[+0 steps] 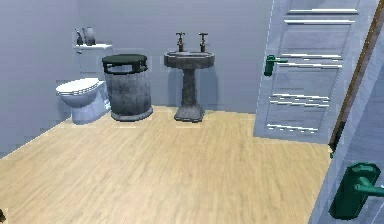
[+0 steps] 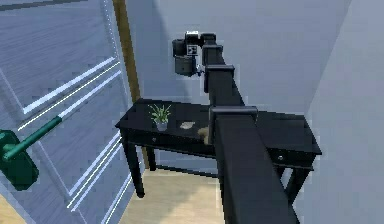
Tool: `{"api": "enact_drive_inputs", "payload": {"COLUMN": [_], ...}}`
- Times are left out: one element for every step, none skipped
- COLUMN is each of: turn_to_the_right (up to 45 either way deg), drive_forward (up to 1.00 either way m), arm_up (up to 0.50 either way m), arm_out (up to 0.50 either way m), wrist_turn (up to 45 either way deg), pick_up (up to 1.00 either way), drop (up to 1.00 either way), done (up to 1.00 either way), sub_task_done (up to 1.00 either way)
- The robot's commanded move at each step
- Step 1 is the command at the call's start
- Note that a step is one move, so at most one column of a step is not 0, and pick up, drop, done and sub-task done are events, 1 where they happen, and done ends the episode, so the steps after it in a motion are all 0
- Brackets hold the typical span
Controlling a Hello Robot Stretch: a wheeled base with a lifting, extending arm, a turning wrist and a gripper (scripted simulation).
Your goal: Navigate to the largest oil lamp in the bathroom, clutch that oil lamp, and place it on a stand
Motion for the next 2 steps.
{"api": "enact_drive_inputs", "payload": {"turn_to_the_right": [0.0,0.0], "drive_forward": [0.00,0.00], "arm_up": [-0.04,-0.32], "arm_out": [0.00,0.00], "wrist_turn": [0.0,0.0], "pick_up": [0.00,0.00], "drop": [0.00,0.00], "done": [0.00,0.00], "sub_task_done": [0.00,0.00]}}
